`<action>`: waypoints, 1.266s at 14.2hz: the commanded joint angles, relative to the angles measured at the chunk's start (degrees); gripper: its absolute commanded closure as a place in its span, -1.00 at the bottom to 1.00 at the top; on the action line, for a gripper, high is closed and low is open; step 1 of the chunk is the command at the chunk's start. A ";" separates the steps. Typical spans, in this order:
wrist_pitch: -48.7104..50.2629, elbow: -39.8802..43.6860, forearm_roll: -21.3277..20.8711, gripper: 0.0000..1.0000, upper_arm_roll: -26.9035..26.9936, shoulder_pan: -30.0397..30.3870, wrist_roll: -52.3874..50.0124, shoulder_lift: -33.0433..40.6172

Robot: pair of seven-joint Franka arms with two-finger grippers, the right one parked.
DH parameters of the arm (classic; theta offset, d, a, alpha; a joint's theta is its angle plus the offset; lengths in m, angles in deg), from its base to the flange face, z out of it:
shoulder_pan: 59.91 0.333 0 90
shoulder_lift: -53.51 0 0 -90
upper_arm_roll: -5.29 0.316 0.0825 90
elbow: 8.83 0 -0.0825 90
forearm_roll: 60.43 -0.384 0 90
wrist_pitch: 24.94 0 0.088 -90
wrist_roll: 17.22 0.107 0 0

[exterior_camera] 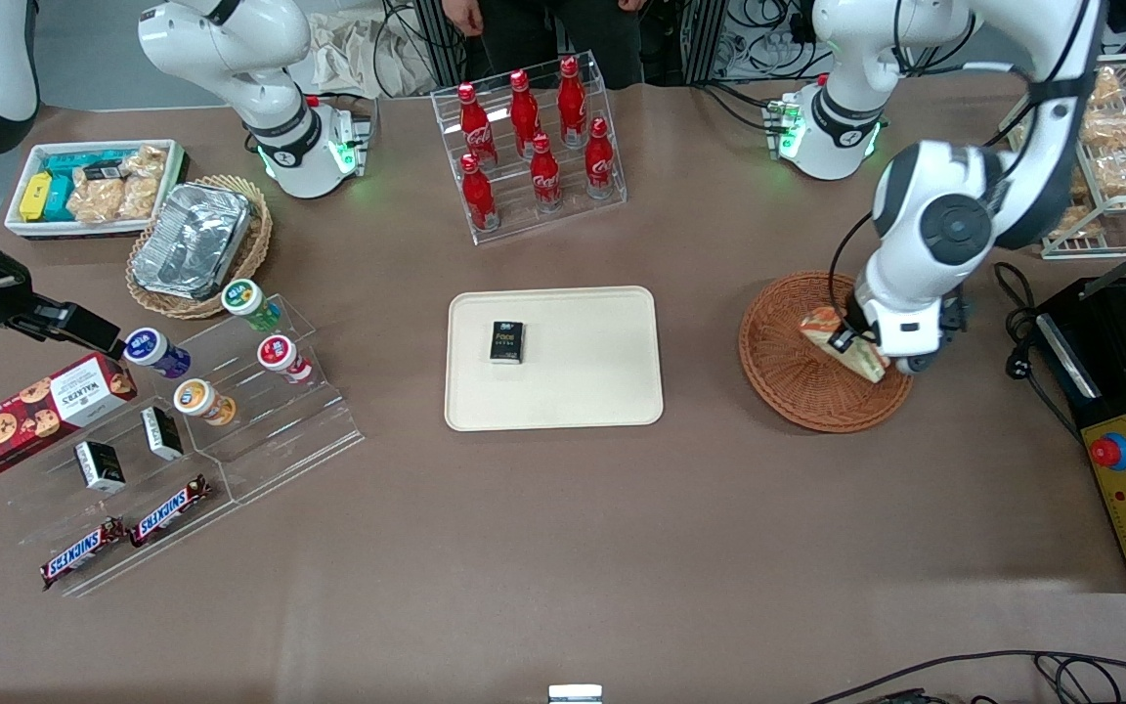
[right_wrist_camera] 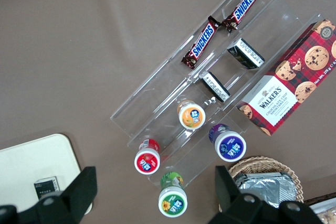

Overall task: Place sandwich from basket to tray
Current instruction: 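Close the left gripper on the wrapped sandwich, then lift the sandwich out of the basket toward the white tray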

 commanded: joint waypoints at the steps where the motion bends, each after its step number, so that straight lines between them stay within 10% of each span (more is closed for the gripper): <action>1: 8.07 8.34 0.64 1.00 -0.22 0.14 6.22 -0.10; 11: 9.93 12.31 7.32 1.00 -6.53 -0.56 32.95 2.81; 18: 9.23 15.39 8.83 1.00 -12.69 -1.35 32.70 -1.32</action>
